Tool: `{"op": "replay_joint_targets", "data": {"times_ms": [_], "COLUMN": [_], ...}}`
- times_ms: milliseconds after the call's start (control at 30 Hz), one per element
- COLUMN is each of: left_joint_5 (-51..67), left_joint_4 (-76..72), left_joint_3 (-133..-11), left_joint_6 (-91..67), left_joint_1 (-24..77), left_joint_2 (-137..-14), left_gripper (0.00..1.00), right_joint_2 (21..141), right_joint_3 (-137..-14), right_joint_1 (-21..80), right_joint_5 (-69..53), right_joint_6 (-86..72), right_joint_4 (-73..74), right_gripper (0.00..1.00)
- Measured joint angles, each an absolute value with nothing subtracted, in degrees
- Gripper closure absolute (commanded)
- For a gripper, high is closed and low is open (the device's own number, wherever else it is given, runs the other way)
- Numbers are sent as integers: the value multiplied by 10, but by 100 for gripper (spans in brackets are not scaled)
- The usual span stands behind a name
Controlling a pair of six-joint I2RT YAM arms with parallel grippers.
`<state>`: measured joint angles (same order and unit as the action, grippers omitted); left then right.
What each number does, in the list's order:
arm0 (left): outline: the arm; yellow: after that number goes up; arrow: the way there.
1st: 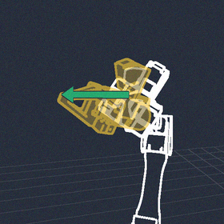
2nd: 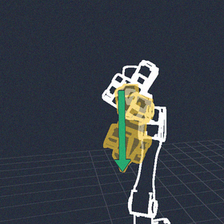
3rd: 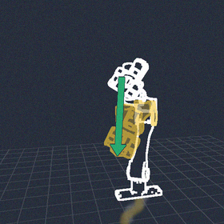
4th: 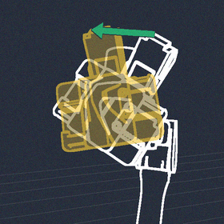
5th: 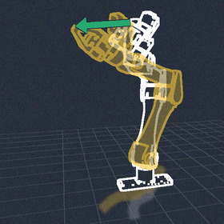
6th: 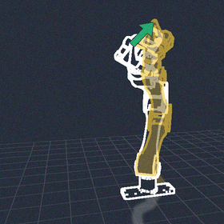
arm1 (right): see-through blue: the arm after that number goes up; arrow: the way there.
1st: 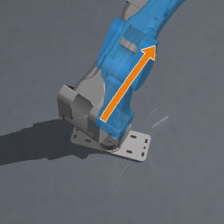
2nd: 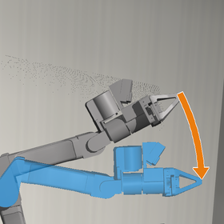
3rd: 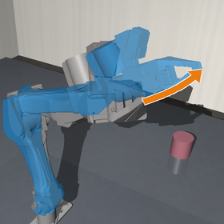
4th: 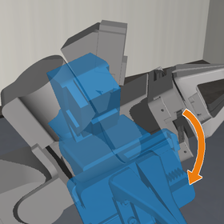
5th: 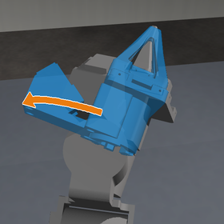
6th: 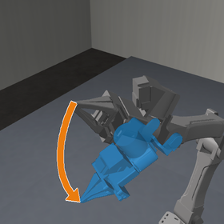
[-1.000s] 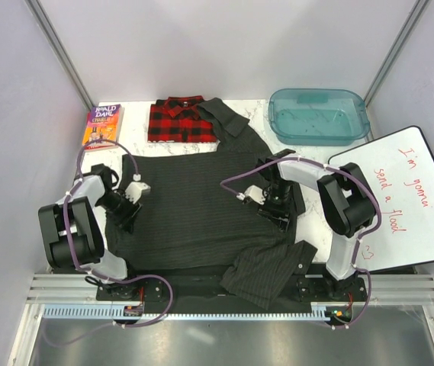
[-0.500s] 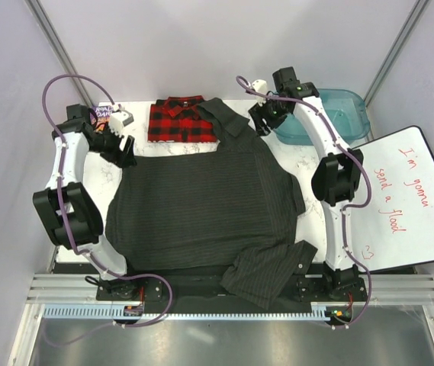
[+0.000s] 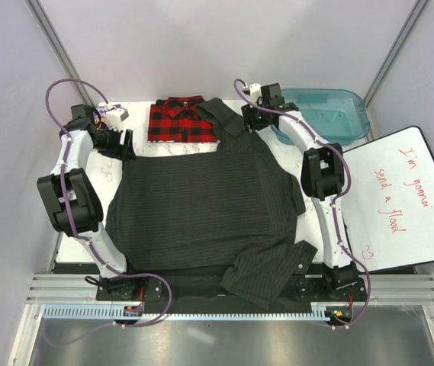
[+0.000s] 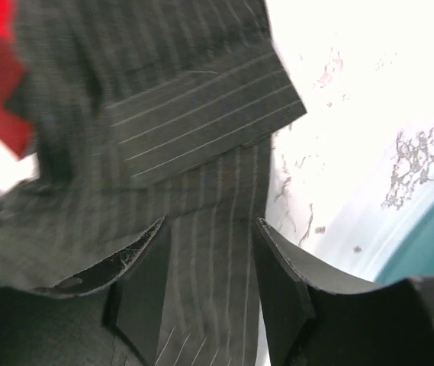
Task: Fold and stack the long sleeve shirts
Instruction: Fold the shirt
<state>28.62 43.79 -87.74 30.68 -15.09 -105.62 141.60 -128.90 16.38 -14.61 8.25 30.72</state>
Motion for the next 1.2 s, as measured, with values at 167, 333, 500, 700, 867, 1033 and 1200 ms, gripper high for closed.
{"op": "replay_joint_targets", "data": {"times_ms": [167, 333, 500, 700, 867, 1033, 1200], "left_joint_5": [273, 262, 251, 236, 225, 227, 225], "left_joint_4": [430, 427, 418, 404, 401, 402, 406], "left_joint_3": [-881, -881, -885, -900, -940, -961, -994], "left_joint_6": [295, 290, 283, 277, 288, 342, 392], "left_joint_1": [-151, -151, -151, -151, -151, -151, -151], "left_joint_2": [-1060, -1064, -1085, -1136, -1184, -1208, -1239], "left_gripper": [19, 19, 20, 20, 25, 30, 41], "right_joint_2": [1442, 1448, 1461, 1482, 1482, 1482, 1482], "right_joint_3": [-1279, -1277, -1277, -1277, -1277, -1277, -1277], "right_joint_1": [163, 163, 163, 163, 164, 164, 164], "right_joint_5": [-126, -119, -118, -118, -119, -122, -122], "right_joint_6": [74, 72, 68, 66, 65, 63, 64], "right_joint_4": [273, 246, 217, 199, 197, 197, 197], "right_gripper": [39, 38, 40, 51, 92, 100, 100]}}
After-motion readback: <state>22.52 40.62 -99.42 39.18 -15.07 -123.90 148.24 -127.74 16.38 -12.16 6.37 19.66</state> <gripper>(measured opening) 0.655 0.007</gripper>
